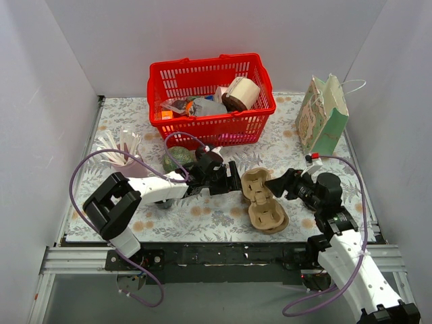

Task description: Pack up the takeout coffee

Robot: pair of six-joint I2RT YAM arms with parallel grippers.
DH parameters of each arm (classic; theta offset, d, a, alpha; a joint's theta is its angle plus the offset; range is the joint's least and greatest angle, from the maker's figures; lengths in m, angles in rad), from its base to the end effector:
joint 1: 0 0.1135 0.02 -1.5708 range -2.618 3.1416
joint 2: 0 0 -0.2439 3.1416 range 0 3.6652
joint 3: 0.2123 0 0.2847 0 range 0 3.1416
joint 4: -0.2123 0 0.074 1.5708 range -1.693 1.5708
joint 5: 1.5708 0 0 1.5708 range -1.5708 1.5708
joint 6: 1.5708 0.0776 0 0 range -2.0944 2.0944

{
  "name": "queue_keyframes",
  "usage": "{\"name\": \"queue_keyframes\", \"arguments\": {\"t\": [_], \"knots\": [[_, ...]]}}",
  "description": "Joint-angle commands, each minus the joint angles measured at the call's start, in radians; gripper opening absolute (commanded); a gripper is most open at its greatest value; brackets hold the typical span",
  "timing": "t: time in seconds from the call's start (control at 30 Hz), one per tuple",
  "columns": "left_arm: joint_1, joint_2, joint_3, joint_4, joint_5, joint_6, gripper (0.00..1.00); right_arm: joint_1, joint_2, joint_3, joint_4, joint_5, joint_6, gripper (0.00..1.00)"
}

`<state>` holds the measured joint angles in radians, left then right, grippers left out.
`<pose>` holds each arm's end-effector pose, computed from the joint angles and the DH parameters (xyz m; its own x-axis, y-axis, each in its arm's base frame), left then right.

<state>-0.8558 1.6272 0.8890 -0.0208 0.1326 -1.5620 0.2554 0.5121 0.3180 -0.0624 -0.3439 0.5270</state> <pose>0.2476 -0.3008 0.1102 -0.8153 -0.5728 0.0846 -0.4440 0.5247 -0.7263 0.2201 0.0845 0.2009 -0.4905 0.3613 -0.7930 -0.3548 0.7483 0.5604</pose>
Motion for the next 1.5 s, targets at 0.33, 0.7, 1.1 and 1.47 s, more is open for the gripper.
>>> {"name": "queue_keyframes", "arguments": {"t": [0.33, 0.7, 1.1, 1.47], "knots": [[-0.017, -0.113, -0.038, 0.01, -0.036, 0.014, 0.79, -0.004, 0.086, 0.306, -0.508, 0.023, -0.09, 0.75], [-0.017, -0.214, -0.029, -0.091, -0.119, 0.043, 0.98, -0.004, 0.157, 0.251, -0.703, 0.154, -0.015, 0.76], [-0.017, -0.066, 0.116, -0.027, -0.005, 0.148, 0.98, -0.004, 0.22, 0.076, -0.435, 0.028, -0.064, 0.58], [-0.002, 0.134, 0.174, -0.076, -0.008, 0.181, 0.83, -0.004, 0.247, 0.044, -0.198, 0.048, -0.219, 0.43]]}}
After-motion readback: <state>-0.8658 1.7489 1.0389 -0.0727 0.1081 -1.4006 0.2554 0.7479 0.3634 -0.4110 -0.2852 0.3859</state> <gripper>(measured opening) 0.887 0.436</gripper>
